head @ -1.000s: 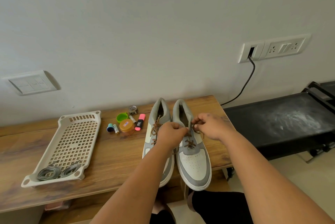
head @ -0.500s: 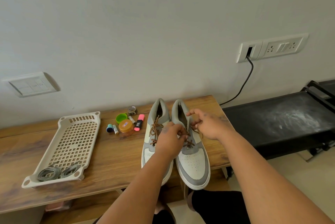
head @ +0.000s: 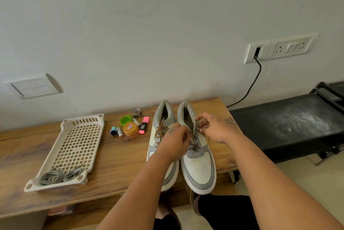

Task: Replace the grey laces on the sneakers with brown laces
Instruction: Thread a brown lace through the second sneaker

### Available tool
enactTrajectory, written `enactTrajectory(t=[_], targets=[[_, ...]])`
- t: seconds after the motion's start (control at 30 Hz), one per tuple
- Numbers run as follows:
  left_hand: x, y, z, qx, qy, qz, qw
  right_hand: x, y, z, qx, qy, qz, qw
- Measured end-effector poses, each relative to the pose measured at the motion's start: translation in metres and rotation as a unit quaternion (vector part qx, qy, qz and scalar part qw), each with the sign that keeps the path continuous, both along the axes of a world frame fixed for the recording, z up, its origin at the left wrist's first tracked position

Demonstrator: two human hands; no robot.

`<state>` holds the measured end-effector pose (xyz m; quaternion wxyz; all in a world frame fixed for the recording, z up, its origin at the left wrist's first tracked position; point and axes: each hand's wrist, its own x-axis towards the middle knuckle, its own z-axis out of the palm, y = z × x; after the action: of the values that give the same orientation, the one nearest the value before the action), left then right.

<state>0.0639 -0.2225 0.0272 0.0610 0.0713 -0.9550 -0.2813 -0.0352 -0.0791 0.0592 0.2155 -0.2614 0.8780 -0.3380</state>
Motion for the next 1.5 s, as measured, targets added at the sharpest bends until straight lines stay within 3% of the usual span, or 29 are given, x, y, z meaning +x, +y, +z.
enactTrajectory(t=[0.17, 0.33, 0.53, 0.67, 0.9, 1.07, 1.5], targets=[[0.0, 0.009, 0.002, -0.038, 0.076, 0.016, 0.996, 0.0, 0.0, -0.001, 0.007, 0.023, -0.002, 1.0], [-0.005, 0.022, -0.001, -0.073, 0.068, 0.045, 0.994, 0.002, -0.002, -0.001, 0.011, 0.028, 0.003, 1.0], [-0.005, 0.018, -0.004, -0.004, 0.044, 0.062, 0.997, 0.002, 0.002, 0.001, 0.057, 0.043, 0.01, 0.997], [-0.002, 0.011, -0.005, 0.028, 0.019, 0.059, 0.998, 0.004, 0.003, 0.002, 0.092, 0.004, 0.037, 0.995], [-0.001, 0.003, -0.004, 0.033, -0.018, 0.114, 0.993, 0.006, 0.001, 0.001, 0.072, 0.009, 0.011, 0.997], [-0.001, 0.0, -0.003, 0.048, 0.004, 0.126, 0.991, 0.004, 0.0, -0.001, 0.075, 0.006, 0.013, 0.997], [-0.001, 0.002, -0.002, 0.034, 0.009, 0.145, 0.989, 0.005, -0.005, -0.012, 0.021, -0.168, -0.085, 0.982]])
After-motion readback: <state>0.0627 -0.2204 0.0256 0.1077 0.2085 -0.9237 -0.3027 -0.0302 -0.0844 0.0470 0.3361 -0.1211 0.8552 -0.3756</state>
